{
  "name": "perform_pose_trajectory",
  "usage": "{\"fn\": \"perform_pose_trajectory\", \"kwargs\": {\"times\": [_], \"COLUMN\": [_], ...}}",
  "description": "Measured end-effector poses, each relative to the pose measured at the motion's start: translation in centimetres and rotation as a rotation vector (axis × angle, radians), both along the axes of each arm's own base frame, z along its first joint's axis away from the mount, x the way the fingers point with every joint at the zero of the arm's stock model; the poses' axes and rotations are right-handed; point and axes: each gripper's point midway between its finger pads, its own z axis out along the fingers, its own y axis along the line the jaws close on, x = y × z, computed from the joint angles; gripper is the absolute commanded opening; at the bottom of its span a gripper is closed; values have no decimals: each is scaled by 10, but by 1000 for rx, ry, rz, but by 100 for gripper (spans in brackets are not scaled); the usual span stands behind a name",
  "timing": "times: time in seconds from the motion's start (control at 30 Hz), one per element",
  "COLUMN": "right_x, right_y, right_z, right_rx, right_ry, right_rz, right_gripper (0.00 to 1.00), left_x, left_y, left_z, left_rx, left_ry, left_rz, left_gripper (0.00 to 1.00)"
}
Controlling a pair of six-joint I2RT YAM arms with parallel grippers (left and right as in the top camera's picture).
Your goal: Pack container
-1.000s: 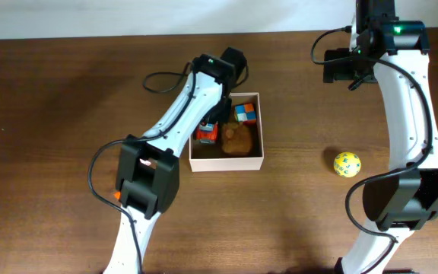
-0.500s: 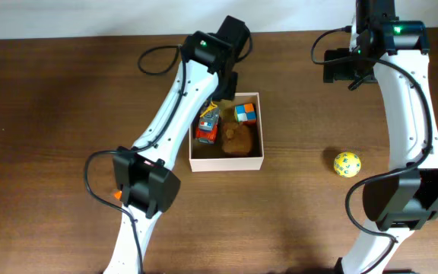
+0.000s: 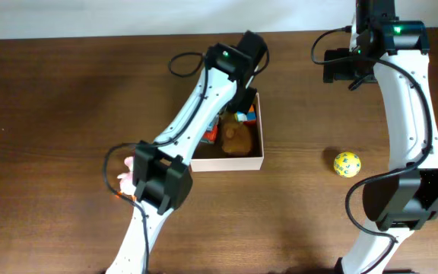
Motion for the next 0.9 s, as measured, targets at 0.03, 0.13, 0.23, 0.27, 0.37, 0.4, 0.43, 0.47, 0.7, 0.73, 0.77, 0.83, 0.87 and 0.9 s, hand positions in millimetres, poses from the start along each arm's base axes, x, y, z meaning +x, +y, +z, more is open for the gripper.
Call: {"fn": "perform_pose_trajectory", "kwargs": {"times": [0.03,0.13,0.23,0.27,0.37,0.4,0.43,0.47,0.7,0.73,0.77,0.83,0.87,0.9], "right_x": [0,0,0,0,0,0,0,0,0,0,0,0,0,0], "right_y": [0,0,0,0,0,0,0,0,0,0,0,0,0,0], "right_z": [0,0,0,0,0,0,0,0,0,0,0,0,0,0], "right_rx": [0,0,0,0,0,0,0,0,0,0,0,0,0,0], "right_ry": [0,0,0,0,0,0,0,0,0,0,0,0,0,0], "right_rz": [0,0,0,0,0,1,0,0,1,0,0,0,0,0], "right_gripper": [99,99,99,99,99,99,99,99,99,99,99,99,99,99], "left_x": [0,0,3,4,9,10,10,11,10,9,9,7,8,8], "left_y": [0,2,4,4,3,3,3,3,5,5,6,7,8,8], "left_z": [-6,-14,-15,-14,-14,-13,-13,-14,-38,-43,-47,-52,-52,-52], "left_rx": [8,26,44,45,43,44,45,47,78,84,90,98,98,98], "left_ry": [10,20,8,1,-19,-25,-27,-27,11,19,26,36,36,35], "left_rz": [-6,-15,-20,-22,-31,-34,-35,-37,-48,-49,-51,-55,-54,-53], "left_gripper": [2,2,2,2,2,2,2,2,2,2,2,2,2,2]}}
